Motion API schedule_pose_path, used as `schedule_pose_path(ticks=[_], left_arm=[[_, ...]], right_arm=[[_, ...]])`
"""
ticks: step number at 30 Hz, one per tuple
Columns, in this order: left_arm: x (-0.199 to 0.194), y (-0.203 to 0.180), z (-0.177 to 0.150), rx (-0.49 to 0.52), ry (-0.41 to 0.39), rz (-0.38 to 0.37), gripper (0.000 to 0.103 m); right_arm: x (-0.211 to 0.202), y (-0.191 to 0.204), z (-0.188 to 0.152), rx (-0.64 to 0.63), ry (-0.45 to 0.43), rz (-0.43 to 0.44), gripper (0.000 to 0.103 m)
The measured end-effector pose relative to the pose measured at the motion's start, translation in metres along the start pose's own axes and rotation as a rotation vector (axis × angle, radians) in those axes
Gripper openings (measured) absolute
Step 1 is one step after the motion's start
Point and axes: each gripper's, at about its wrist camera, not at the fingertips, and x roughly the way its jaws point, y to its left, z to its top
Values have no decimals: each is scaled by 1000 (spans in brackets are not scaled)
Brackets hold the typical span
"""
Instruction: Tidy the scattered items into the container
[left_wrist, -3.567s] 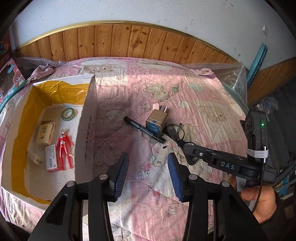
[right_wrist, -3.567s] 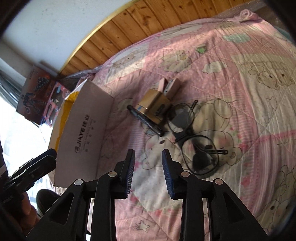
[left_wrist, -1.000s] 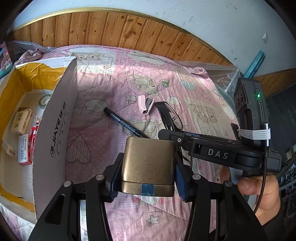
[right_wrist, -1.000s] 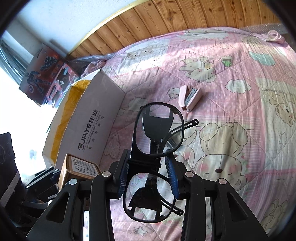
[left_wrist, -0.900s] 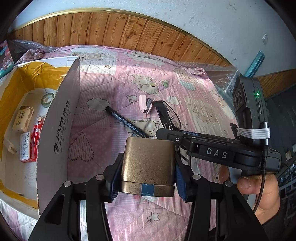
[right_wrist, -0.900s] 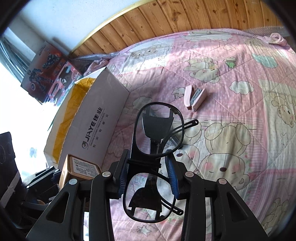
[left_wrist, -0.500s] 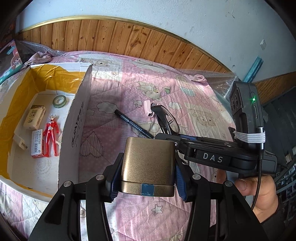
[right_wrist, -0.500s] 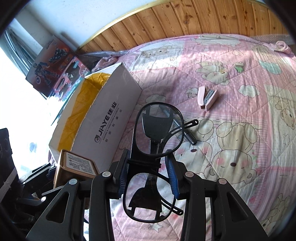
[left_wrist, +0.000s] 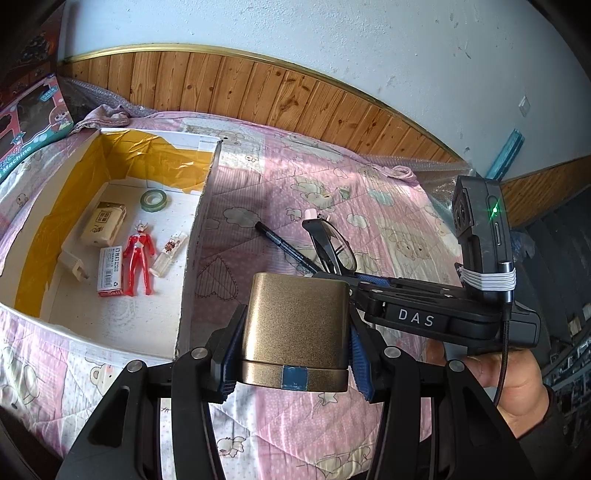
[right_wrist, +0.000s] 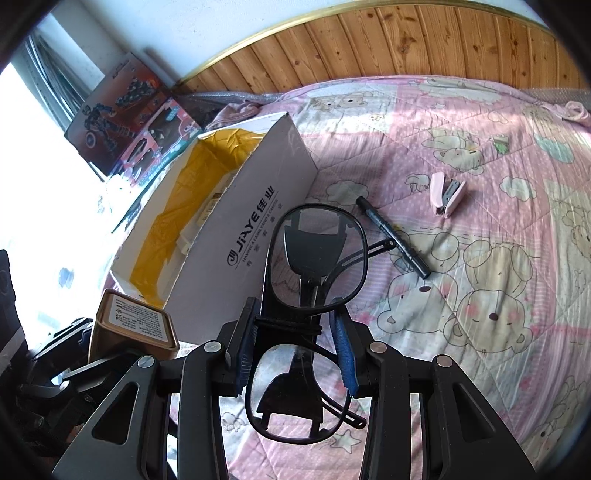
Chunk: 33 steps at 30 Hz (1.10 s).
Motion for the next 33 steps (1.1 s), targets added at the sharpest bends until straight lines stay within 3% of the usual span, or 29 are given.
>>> schedule_pose_path(ticks=[20, 33], left_arm=[[-62, 62, -10, -69, -112, 224, 51], [-85, 98, -15, -129, -142, 267, 51]], right_arm=[[-4, 77, -13, -100, -32, 49, 40], [-3, 129, -10, -161, -66, 116, 40]])
